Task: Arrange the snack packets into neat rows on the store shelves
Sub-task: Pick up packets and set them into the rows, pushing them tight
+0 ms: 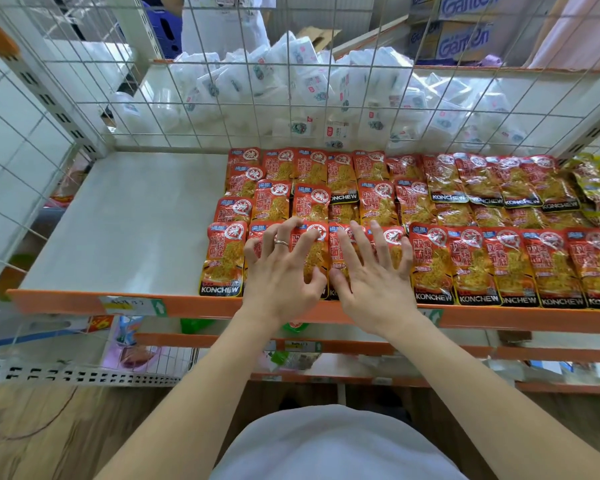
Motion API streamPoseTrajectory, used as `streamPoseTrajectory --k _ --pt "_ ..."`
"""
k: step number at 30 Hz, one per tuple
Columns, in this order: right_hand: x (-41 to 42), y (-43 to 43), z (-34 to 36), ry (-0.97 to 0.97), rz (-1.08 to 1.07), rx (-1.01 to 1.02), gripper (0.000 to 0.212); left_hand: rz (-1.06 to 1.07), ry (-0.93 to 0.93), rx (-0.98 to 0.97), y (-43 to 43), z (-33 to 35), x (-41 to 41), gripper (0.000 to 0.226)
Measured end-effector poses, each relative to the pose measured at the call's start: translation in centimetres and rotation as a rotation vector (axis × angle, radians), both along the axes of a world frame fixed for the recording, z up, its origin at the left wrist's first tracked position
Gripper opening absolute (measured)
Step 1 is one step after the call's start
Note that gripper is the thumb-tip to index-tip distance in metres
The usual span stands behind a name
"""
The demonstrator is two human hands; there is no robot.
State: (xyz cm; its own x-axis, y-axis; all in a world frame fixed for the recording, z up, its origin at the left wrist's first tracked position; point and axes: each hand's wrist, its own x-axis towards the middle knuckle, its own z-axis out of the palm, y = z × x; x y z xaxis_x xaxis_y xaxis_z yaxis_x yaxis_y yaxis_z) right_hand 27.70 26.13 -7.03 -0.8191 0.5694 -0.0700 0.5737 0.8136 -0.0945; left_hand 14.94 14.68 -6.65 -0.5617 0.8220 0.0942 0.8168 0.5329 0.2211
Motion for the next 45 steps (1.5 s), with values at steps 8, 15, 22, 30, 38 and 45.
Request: streamPoseTrajectory --k 8,15,22,30,38,45 --pt "0.3 -0.1 0.2 -0.024 0.007 -0.061 0.065 -0.047 0.035 -0.15 0.0 -0.5 -0.4 0.073" --pt "0.2 -0.1 0.2 -0.019 0.0 -0.066 0.063 -0.066 -0.024 -0.131 0.0 -0.4 -0.6 0.072" --pt "0.2 0.0 0.0 -0.021 0.014 -0.067 0.065 -0.093 0.0 -0.202 -0.3 -0.5 -0.8 0.069" --pt "0.8 0.1 0.0 -0.053 0.047 -0.084 0.069 -0.128 -0.034 -0.285 -0.6 -0.2 -0.8 0.071" --pt "1.2 -0.2 -0.2 -0.033 0.049 -0.073 0.069 -0.076 -0.035 -0.201 -0.9 -0.2 0.1 0.072" --pt "1.4 -0.4 0.0 0.045 0.058 -0.053 0.063 -0.074 -0.088 -0.135 -1.1 -0.3 -0.4 0.078"
